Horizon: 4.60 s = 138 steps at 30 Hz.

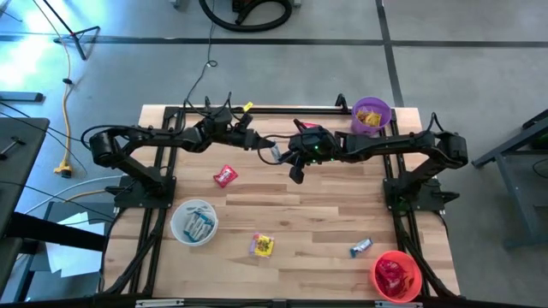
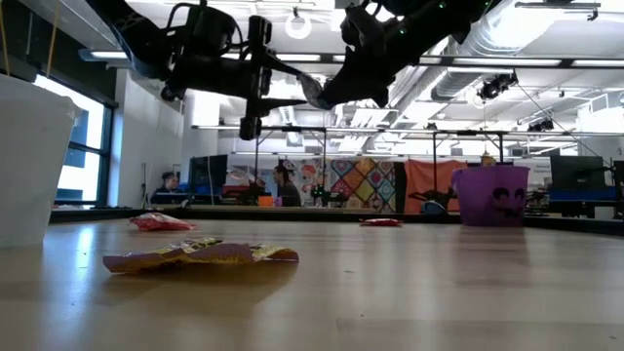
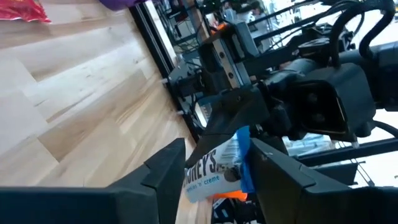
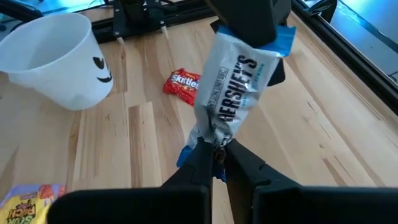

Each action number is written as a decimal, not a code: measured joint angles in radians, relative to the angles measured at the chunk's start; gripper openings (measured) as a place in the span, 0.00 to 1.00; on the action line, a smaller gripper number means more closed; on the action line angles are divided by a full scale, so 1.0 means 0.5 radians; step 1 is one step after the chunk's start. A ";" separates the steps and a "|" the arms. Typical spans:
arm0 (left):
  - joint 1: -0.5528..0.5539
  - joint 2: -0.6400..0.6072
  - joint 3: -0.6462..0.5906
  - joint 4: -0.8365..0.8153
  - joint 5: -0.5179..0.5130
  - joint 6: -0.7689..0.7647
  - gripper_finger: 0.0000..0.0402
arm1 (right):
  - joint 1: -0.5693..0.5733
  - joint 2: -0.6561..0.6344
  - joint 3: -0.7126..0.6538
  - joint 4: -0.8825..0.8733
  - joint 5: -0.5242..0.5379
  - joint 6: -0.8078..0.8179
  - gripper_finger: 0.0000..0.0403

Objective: Sort candy
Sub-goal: Put the white chocolate bar into the white bin, then put the red candy into the orange bin

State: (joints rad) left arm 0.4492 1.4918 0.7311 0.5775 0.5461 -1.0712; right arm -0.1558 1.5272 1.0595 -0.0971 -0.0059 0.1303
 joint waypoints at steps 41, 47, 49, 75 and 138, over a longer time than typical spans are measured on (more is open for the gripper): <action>-0.026 0.002 0.000 0.028 -0.080 0.100 0.41 | -0.003 -0.002 0.000 0.014 0.031 0.140 0.02; -0.025 0.002 0.000 0.054 -0.155 0.057 0.40 | -0.003 -0.002 0.000 0.013 0.030 0.114 0.02; -0.025 0.002 0.000 0.053 -0.195 0.055 0.37 | -0.003 -0.002 0.000 0.013 0.030 0.099 0.02; 0.135 -0.341 -0.001 -0.170 0.076 0.505 0.00 | -0.051 -0.128 0.000 -0.085 0.042 0.262 0.46; -0.632 -0.840 0.361 -3.135 -1.259 0.940 0.46 | -0.423 -0.163 -0.001 -0.338 -0.117 0.179 0.48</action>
State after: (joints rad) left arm 0.1334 1.0716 0.9115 -0.9898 -0.0834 -0.6013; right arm -0.3672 1.4460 1.0592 -0.2661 -0.0643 0.2195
